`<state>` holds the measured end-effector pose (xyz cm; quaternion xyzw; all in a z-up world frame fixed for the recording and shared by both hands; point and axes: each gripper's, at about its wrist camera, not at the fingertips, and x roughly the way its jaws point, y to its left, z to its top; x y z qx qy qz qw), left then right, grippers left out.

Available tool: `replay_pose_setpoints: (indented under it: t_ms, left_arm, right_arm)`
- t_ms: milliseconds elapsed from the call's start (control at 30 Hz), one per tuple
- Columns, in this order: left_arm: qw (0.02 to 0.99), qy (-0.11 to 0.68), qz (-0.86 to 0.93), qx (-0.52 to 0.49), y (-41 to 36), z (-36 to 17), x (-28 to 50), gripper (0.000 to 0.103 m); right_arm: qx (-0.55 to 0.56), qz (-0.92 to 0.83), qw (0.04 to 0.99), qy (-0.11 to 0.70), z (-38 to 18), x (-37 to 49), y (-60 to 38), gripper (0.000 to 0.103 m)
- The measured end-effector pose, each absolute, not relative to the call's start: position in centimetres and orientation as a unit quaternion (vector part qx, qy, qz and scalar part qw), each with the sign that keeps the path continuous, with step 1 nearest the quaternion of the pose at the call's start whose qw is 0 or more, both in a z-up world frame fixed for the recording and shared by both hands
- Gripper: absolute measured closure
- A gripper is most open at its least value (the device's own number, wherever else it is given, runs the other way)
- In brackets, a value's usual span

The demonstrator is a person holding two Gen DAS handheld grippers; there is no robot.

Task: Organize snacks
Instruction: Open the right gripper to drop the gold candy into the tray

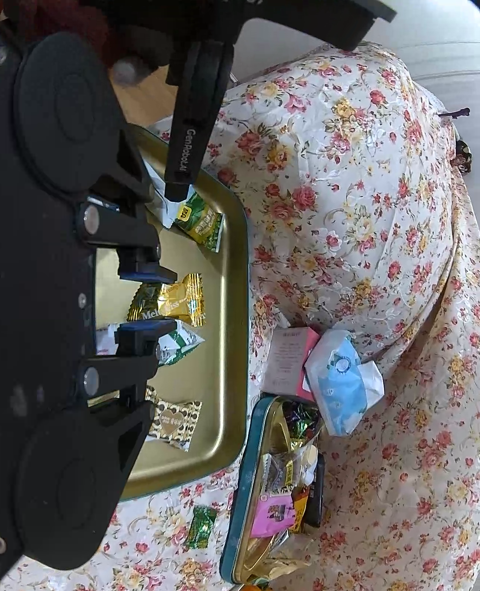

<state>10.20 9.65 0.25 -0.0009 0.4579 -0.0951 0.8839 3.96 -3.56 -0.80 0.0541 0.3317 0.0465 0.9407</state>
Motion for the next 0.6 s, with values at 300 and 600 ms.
replay_pose_setpoints:
  t_ms: [300, 600]
  left_arm:
    - [0.886, 0.458, -0.074, -0.016, 10.1, 0.5, 10.0, 0.068]
    - [0.884, 0.462, -0.068, -0.025, 10.2, 0.5, 9.9, 0.068]
  right_arm:
    - [0.038, 0.074, 0.934, 0.349, -1.5, 7.5, -1.2, 0.081]
    - [0.041, 0.079, 0.925, 0.369, -2.3, 10.6, -1.0, 0.077]
